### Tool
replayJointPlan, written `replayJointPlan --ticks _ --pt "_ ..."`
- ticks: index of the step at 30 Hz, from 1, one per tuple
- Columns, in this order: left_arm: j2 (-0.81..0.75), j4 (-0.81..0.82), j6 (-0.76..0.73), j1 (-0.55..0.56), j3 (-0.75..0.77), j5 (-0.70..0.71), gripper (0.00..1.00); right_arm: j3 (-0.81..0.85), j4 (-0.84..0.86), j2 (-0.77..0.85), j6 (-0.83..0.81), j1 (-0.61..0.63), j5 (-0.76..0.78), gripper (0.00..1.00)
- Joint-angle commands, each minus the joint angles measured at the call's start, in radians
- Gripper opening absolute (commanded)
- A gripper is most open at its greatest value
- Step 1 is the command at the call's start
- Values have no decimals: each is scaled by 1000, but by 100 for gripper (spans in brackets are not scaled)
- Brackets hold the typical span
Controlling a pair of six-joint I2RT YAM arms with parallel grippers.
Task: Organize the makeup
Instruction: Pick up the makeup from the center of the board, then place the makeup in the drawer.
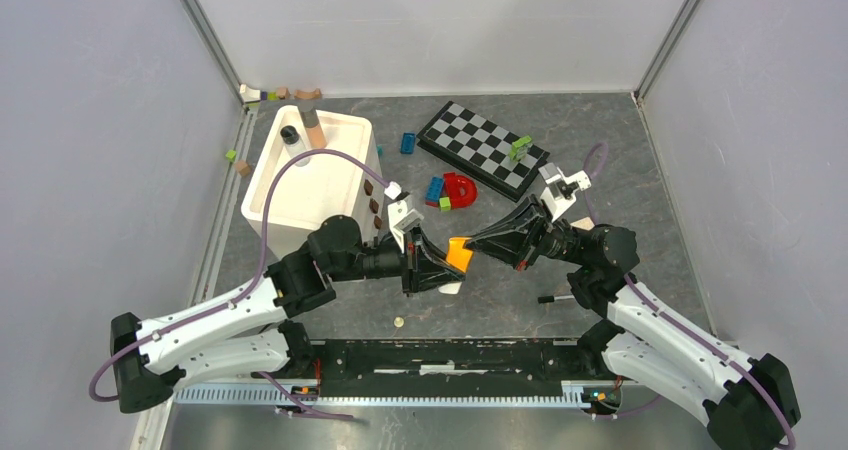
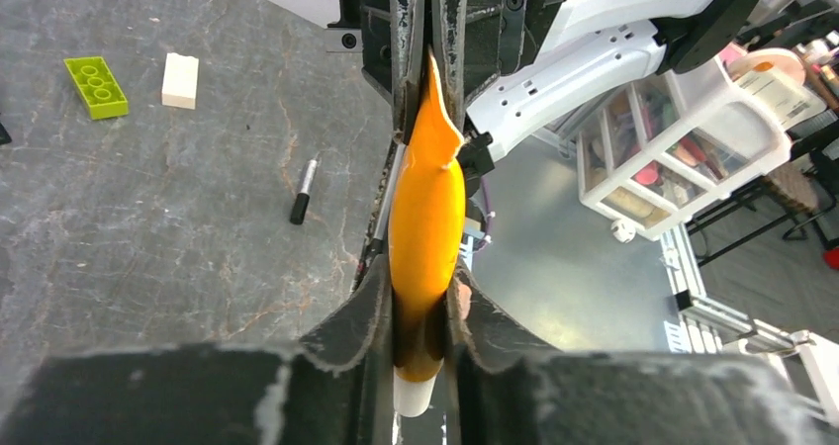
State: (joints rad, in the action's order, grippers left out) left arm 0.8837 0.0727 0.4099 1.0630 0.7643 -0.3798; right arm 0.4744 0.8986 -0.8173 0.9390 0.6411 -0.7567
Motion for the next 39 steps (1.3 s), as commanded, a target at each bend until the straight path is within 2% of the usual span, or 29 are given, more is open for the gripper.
replayJointPlan --ticks 1,4,9,10,11,13,14,16,20,24,27,30,34,39 --pt "10 39 12 5 11 -31 12 3 66 1 5 3 19 0" --pt "12 38 12 6 13 -29 2 1 67 -7 4 3 16 0" --pt "10 33 10 5 15 -22 3 -3 61 -11 -1 3 15 0" --pt "9 23 9 5 16 -15 8 -2 56 -10 -6 3 16 0" --pt "8 14 5 5 18 -5 19 0 45 -11 -15 3 17 0" --pt "-3 -10 -1 6 23 21 49 7 19 -12 -37 3 20 0" --pt "-12 -25 -4 5 26 42 60 12 2 -14 -49 3 22 0" --pt "-35 -57 -15 6 33 78 73 29 -36 -19 -86 3 23 0" --pt "-80 -184 -45 5 79 171 86 92 -137 -34 -178 4 34 0" --pt "-120 -408 -65 5 178 341 90 200 -366 -65 -367 3 109 0" --pt "-171 -558 -57 6 238 510 90 290 -559 -104 -528 3 212 0" --pt "-249 -692 -17 6 273 701 90 394 -675 -165 -631 3 309 0" --pt "-370 -850 40 5 326 906 90 474 -659 -244 -659 4 361 0" --pt "-458 -992 63 6 447 1070 90 565 -574 -362 -669 49 384 0"
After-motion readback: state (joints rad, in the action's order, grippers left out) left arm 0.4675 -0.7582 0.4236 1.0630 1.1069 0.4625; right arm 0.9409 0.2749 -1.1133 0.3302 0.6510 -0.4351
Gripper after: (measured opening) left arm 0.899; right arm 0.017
